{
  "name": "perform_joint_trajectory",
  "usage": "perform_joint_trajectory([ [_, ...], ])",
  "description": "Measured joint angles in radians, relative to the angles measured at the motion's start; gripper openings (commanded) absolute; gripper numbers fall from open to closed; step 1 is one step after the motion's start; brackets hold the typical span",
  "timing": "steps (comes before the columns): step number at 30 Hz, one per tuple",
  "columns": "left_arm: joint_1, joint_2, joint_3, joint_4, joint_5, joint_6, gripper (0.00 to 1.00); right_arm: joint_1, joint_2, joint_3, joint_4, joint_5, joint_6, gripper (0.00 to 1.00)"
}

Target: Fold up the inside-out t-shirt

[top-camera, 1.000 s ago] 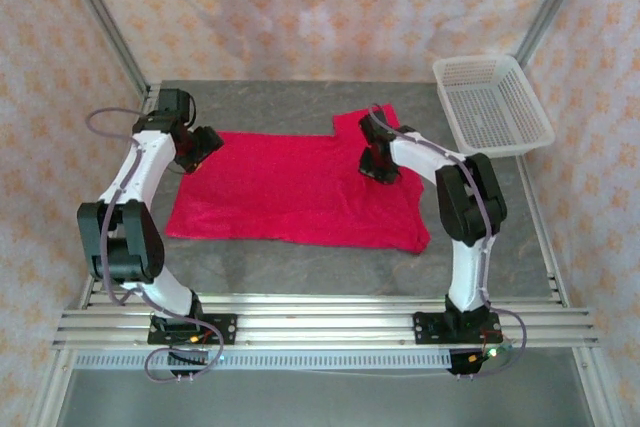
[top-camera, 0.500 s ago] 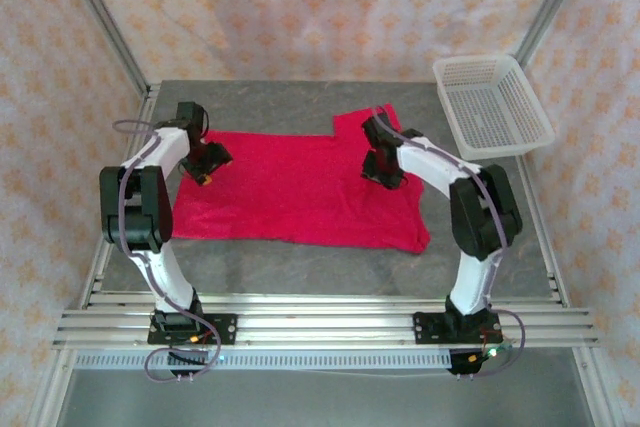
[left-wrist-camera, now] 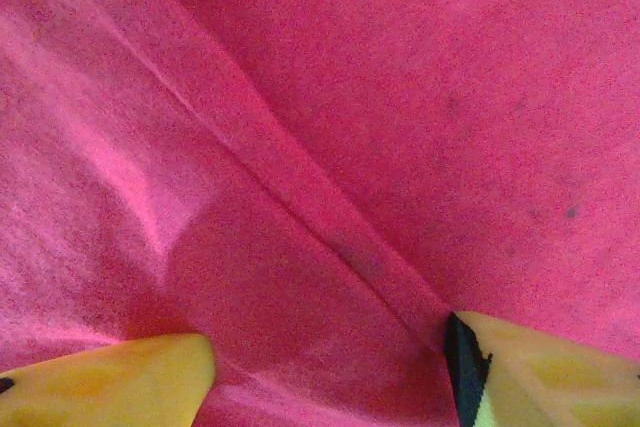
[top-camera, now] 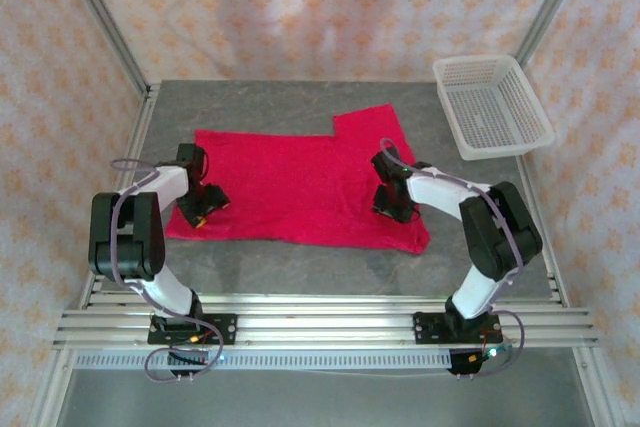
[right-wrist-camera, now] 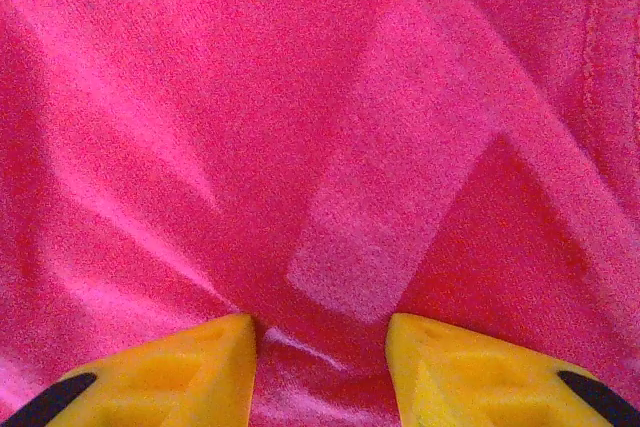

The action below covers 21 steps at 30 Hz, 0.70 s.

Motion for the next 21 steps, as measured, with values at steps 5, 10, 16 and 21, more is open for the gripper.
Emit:
perform_joint_trajectory([
  [5,0.008,-0.043,-0.054,0.059,0.000,0.000,0.66,-0.006,-0.082,-0.101,0.045,0.000,0.000,0.41],
  [10,0.008,-0.106,-0.109,0.076,0.005,-0.001,0.67,-0.006,-0.157,-0.165,0.023,-0.005,-0.004,0.41],
  [16,0.013,-0.172,-0.109,-0.012,0.000,-0.002,0.72,-0.015,-0.185,-0.113,-0.145,0.027,-0.023,0.47],
  [21,0.014,-0.144,0.108,-0.078,0.005,-0.001,0.74,-0.024,-0.183,0.117,-0.147,0.105,-0.063,0.60],
])
